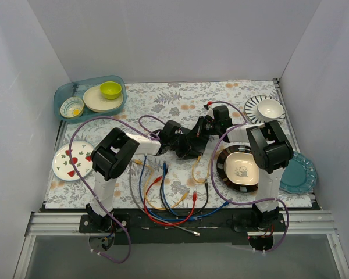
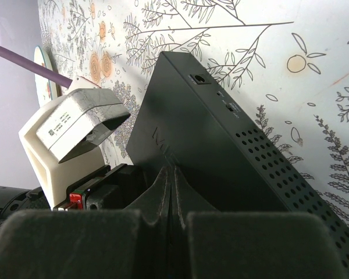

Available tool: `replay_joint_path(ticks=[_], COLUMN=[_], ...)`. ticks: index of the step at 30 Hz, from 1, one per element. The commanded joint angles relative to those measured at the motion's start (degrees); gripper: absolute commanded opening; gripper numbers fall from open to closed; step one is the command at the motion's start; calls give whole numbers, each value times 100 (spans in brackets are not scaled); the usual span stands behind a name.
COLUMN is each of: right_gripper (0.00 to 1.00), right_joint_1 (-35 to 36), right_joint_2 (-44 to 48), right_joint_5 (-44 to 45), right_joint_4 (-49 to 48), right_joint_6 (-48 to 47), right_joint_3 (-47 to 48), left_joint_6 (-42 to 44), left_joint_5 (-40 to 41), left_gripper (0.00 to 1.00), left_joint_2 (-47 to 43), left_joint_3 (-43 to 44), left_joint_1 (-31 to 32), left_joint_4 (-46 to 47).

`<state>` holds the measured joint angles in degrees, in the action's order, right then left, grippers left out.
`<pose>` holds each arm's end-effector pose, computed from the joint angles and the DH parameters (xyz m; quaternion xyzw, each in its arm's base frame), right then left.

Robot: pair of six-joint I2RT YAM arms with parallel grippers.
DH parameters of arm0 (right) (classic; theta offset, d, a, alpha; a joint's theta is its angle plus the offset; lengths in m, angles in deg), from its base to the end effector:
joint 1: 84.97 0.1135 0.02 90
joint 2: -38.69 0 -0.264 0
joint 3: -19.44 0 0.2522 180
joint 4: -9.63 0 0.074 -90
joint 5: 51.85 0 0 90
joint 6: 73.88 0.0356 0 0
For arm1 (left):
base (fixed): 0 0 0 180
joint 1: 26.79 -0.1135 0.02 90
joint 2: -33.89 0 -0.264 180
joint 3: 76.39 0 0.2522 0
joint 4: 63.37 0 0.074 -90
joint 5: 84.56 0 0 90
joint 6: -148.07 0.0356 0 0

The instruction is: Pull the plug from the switch port

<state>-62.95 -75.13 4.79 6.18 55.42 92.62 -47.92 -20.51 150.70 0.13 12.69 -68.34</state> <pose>0.3641 0.1684 0.1281 0.0027 0.8674 0.4384 0.2354 0.3035 -0.2702 0.1107 0.4227 -0.8004 0.4158 0.0882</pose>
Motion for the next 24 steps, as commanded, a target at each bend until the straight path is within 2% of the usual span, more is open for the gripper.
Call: replay_joint_path(ticks=[1,9,18,20,22,23,24], right_gripper=[1,1,1,1,1,1,1], right_joint_1=[48,39,-5,-22,-14,-14,-14], right_joint_2=[-474,-527,-615,-563,-414,-361,-212], right_joint_5=[612,629,673,743,857,893,945], right_joint_4=[1774,1774,1774,1774,1853,1905,1984], right_joint_6=[-442,-451,-486,-503,-547,-573,-643], right_joint_3=[-580,-563,-510,-510,-458,-431,-414], left_joint_6=[-158,79,395,535,728,825,1018], left_joint_5=[495,188,160,380,791,976,1178], left_gripper=[0,0,0,0,0,0,0], left_joint_2=[245,-27,-905,-1377,-1765,-2020,-2466], left_joint_3=[-89,-754,-1767,-1890,-1873,-1768,-1715], left_joint_1=[-28,-11,15,7,-11,-28,-46], left_joint_4=[-528,-46,272,149,-385,-657,-1339])
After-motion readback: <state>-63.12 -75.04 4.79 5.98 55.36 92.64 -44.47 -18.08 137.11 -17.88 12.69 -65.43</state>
